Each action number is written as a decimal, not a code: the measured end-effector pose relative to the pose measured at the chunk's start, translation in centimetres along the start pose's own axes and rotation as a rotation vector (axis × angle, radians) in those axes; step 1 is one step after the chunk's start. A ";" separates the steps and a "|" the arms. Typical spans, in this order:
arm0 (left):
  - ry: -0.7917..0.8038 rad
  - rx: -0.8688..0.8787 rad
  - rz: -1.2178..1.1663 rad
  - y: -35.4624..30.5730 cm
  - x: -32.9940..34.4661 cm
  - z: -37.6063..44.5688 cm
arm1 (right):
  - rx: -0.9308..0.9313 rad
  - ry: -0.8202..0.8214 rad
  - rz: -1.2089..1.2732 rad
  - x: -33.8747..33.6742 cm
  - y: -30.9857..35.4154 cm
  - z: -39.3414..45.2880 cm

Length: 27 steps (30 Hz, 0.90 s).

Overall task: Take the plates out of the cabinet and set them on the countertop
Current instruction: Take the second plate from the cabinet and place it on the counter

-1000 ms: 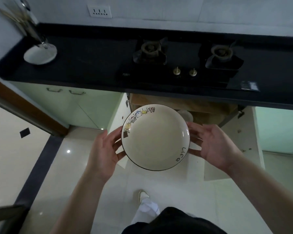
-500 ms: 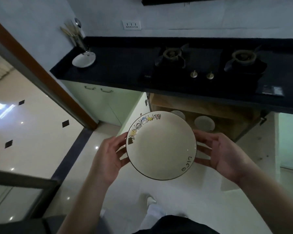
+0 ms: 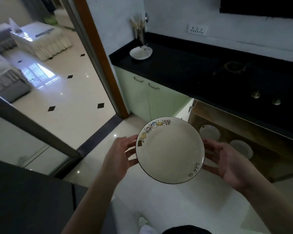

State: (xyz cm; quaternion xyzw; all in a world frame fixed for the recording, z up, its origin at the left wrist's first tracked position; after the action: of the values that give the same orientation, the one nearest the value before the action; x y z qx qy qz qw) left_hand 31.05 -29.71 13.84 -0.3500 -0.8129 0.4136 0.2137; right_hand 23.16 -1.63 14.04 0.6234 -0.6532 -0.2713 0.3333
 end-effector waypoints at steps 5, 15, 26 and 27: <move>0.000 0.048 0.022 -2.5 -5.2 3.7 | -0.012 -0.013 -0.061 7.1 0.0 1.4; 0.022 0.015 0.004 -6.4 -9.2 10.5 | -0.069 -0.004 -0.025 15.0 -0.1 4.5; 0.072 -0.067 -0.082 -12.0 -5.1 18.5 | -0.059 0.009 -0.004 18.7 4.8 12.8; 0.077 -0.084 -0.078 -12.5 -4.8 19.2 | -0.053 0.015 0.009 19.1 5.3 13.5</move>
State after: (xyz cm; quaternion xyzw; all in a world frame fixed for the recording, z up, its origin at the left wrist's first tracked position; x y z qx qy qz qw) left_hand 17.16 -48.50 12.98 -0.3424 -0.8336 0.3570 0.2458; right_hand 9.39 -21.06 11.48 0.6133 -0.6461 -0.2824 0.3559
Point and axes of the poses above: each hand's wrist, its own z-axis towards the middle knuckle, its own x-axis out of the palm, y = z × x, the point moved 8 cm from there along z, towards the middle knuckle, and after that the axes turned 12 degrees about -y, right-handed, at the moved point
